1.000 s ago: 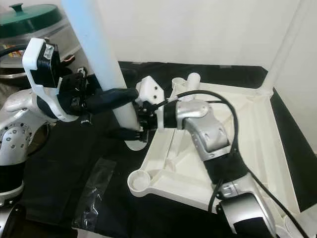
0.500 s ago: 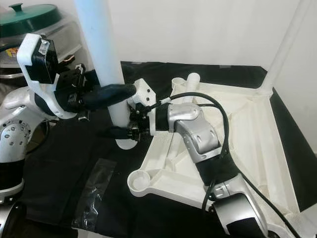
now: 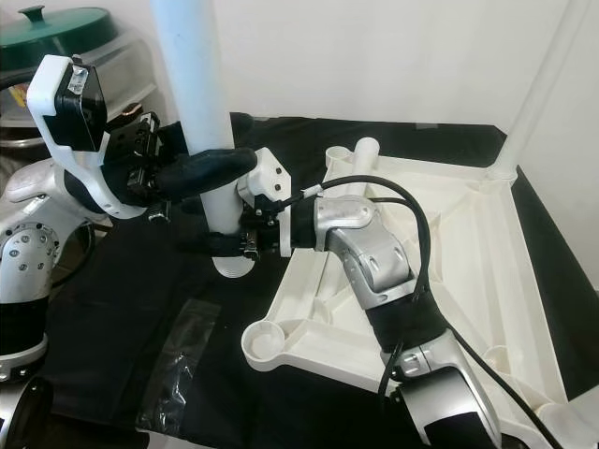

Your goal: Building children table

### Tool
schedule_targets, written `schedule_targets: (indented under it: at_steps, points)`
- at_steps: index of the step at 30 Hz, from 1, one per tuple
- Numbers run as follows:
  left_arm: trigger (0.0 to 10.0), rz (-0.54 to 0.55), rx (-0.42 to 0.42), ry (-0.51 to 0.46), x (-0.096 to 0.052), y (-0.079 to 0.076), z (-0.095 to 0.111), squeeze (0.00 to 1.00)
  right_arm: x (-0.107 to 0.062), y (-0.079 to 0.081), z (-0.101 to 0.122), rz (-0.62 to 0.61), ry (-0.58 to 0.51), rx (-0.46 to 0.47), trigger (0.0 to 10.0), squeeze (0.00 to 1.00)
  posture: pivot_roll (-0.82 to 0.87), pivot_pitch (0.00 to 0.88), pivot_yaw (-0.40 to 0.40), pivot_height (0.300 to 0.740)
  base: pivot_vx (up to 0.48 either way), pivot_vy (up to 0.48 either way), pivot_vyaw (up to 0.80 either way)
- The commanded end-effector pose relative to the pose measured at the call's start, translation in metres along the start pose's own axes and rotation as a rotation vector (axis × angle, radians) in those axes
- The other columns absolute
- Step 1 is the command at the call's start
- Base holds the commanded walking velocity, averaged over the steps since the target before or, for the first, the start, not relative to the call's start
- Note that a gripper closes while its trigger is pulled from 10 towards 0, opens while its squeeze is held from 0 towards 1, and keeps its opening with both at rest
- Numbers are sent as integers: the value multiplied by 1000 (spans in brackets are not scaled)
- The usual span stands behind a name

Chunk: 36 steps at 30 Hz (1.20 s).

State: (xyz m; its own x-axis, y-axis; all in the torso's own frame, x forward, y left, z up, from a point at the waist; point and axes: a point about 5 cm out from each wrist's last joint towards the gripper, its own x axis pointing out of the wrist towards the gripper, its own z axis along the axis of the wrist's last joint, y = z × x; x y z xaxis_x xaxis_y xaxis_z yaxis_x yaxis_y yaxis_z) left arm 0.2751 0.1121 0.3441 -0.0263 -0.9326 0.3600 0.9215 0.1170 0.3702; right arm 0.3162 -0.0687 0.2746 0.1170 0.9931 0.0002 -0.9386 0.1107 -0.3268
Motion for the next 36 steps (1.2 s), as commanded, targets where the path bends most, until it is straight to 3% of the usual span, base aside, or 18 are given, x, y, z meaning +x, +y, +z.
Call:
schedule_targets:
  at_steps: [1, 5, 7, 9, 10, 11, 12, 14, 15, 17, 18, 19, 20, 21, 24, 25, 30, 36]
  points:
    - [10000, 18, -26, 8, -4, 1, -4, 1000, -4, -5, 8, -52, -48, -12, 0, 0, -24, 74, 33, 740, 0, 0, 0]
    - [10000, 157, 2, -9, -17, 13, -3, 1000, -9, -13, 5, -164, -53, 11, 0, 0, -28, 76, 34, 740, 0, 0, 0]
    - [10000, 157, 2, -9, -17, 13, -3, 1000, -9, -13, 5, -164, -53, 11, 0, 0, -28, 76, 34, 740, 0, 0, 0]
    - [10000, 366, 44, -32, -40, 28, 1, 1000, -16, -23, 0, -304, -64, 49, 0, 0, -27, 85, 38, 740, 0, 0, 0]
    - [10000, 366, 44, -32, -40, 28, 1, 1000, -16, -23, 0, -304, -64, 49, 0, 0, -27, 85, 38, 740, 0, 0, 0]
    - [10000, 501, 58, -47, -56, 36, 4, 1000, -21, -29, -4, -389, -66, 74, 0, 0, -25, 87, 38, 740, 0, 0, 0]
    - [10000, 501, 58, -47, -56, 36, 4, 1000, -21, -29, -4, -389, -66, 74, 0, 0, -25, 87, 38, 740, 0, 0, 0]
    - [10000, 787, 71, -72, -90, 48, 6, 1000, -31, -37, -8, -511, -76, 119, 0, 0, -22, 97, 38, 740, 0, 0, 0]
    - [10000, 787, 71, -72, -90, 48, 6, 1000, -31, -37, -8, -511, -76, 119, 0, 0, -22, 97, 38, 740, 0, 0, 0]
    - [10000, 1052, 56, -36, -119, 53, -3, 1000, -35, -36, -11, -538, -69, 140, 0, 0, -20, 109, 34, 740, 0, 0, 0]
    - [10000, 1052, 56, -36, -119, 53, -3, 1000, -35, -36, -11, -538, -69, 140, 0, 0, -20, 109, 34, 740, 0, 0, 0]
    - [10000, 1158, 36, 11, -130, 51, -14, 1000, -36, -32, -13, -524, -55, 140, 2196, 0, -21, 114, 34, 740, 0, 0, 0]
    - [10000, 1218, 9, 52, -136, 48, -25, 851, -35, -27, -15, -510, -38, 133, 7882, 0, -21, 116, 34, 740, 0, 0, 0]
    - [10000, 1237, -17, 111, -134, 39, -40, 0, -34, -20, -17, -481, -15, 124, 10000, 0, -23, 123, 33, 740, 0, 0, 0]
    - [10000, 1239, -31, 142, -131, 33, -48, 0, -34, -16, -18, -463, -2, 118, 10000, 0, -23, 123, 33, 740, 0, 0, 0]
    - [10000, 1229, -49, 197, -123, 20, -62, 0, -34, -8, -18, -429, 8, 113, 10000, 0, -25, 137, 29, 740, 0, 0, 0]
    - [10000, 1230, -107, 250, -109, -2, -84, 0, -37, 8, -14, -349, 20, 97, 10000, 0, -24, 147, 24, 740, 0, 0, 0]
    - [10000, 1240, -126, 337, -107, -24, -105, 0, -41, 17, -15, -324, 47, 108, 10000, 0, -33, 154, 21, 740, 0, 0, 0]
